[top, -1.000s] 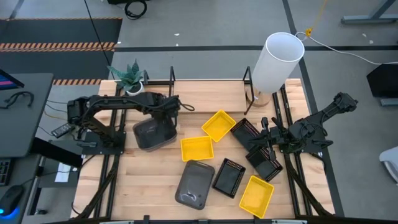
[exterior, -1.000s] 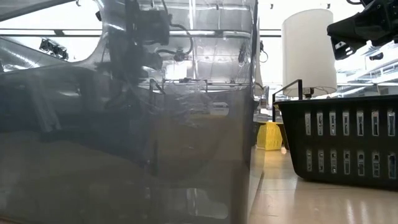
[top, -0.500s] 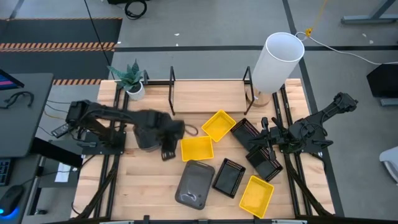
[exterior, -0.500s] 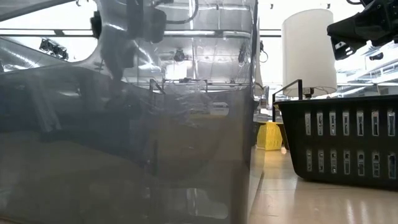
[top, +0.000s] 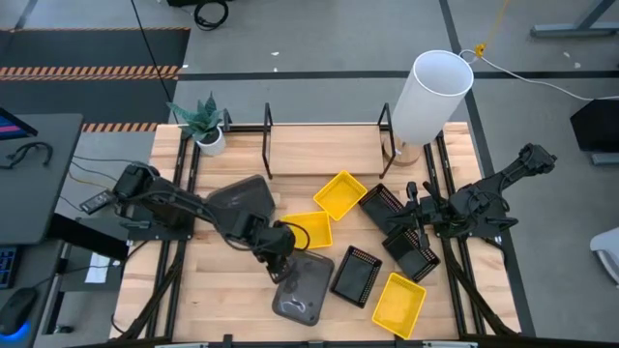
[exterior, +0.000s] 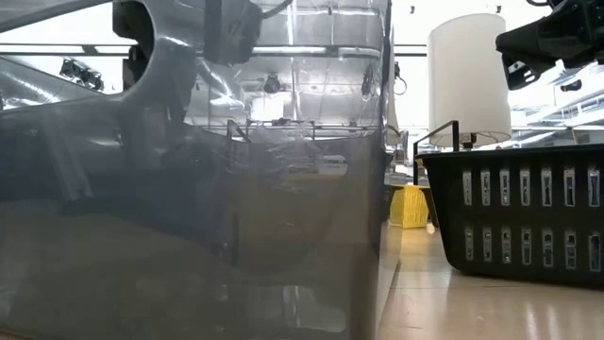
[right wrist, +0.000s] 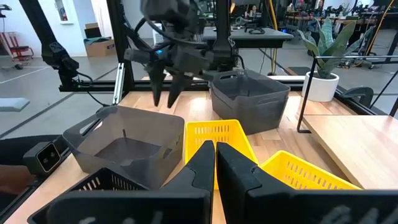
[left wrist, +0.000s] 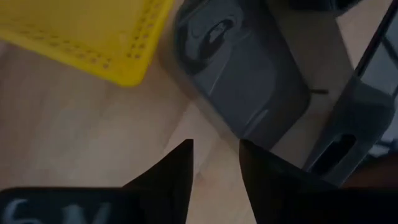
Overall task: Stack baskets on shelf by color
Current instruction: Stack the bottom transparent black bin on top of the top transparent black bin
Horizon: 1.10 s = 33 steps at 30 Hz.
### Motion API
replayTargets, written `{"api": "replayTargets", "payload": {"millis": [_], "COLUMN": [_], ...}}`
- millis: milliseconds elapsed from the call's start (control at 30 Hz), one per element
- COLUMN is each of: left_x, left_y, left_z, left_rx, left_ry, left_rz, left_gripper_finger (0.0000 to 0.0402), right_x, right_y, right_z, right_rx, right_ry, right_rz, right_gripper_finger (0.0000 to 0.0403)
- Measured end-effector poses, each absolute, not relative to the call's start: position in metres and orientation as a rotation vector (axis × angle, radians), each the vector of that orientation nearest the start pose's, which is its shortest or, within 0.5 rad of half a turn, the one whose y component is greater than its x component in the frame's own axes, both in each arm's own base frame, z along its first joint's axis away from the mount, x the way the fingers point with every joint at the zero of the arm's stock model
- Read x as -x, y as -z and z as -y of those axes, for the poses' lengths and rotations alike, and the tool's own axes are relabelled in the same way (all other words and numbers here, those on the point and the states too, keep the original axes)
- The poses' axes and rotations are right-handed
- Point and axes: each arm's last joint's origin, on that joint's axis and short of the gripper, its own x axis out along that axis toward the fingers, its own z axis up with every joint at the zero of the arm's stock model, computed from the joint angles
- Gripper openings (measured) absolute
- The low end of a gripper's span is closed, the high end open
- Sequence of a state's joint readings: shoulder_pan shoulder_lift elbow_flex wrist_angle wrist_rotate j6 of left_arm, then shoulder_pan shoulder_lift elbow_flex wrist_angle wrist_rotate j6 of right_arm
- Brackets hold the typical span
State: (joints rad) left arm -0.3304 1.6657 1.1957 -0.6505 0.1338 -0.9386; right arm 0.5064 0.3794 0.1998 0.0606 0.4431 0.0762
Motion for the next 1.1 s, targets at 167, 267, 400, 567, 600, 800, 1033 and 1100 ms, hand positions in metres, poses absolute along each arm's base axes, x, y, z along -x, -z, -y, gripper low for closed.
{"api": "replayTargets", "payload": {"millis": [167,267,400,567,600,800,1033,1100], "left_x": [-0.311,-0.317,-0.322,-0.327,-0.328,-0.34,-0.335,-0.335], "left_y": [-0.225,-0.243,-0.264,-0.256,-0.25,-0.238,-0.233,-0.233], "left_z": [0.122,0.132,0.142,0.155,0.158,0.17,0.166,0.166], "left_rx": [0.756,0.751,0.694,0.604,0.582,0.551,0.515,0.514], "left_ry": [-0.229,-0.214,-0.25,-0.336,-0.351,-0.312,-0.356,-0.358], "left_rz": [-1.181,-1.109,-1.049,-1.134,-1.165,-1.215,-1.281,-1.278], "left_gripper_finger": [0.0157,0.0156,0.0152,0.0149,0.0149,0.0152,0.0186,0.0198], "right_x": [-0.111,-0.111,-0.111,-0.111,-0.111,-0.111,-0.111,-0.111], "right_y": [-0.207,-0.207,-0.207,-0.207,-0.207,-0.208,-0.208,-0.208], "right_z": [-0.047,-0.047,-0.047,-0.047,-0.047,-0.047,-0.047,-0.047], "right_rx": [-0.029,-0.029,-0.03,-0.031,-0.031,-0.033,-0.034,-0.035], "right_ry": [-0.06,-0.06,-0.06,-0.06,-0.06,-0.06,-0.061,-0.06], "right_rz": [-0.094,-0.094,-0.092,-0.089,-0.089,-0.087,-0.085,-0.082], "right_gripper_finger": [0.0023,0.0023,0.0023,0.0023,0.0023,0.0023,0.0023,0.0023]}}
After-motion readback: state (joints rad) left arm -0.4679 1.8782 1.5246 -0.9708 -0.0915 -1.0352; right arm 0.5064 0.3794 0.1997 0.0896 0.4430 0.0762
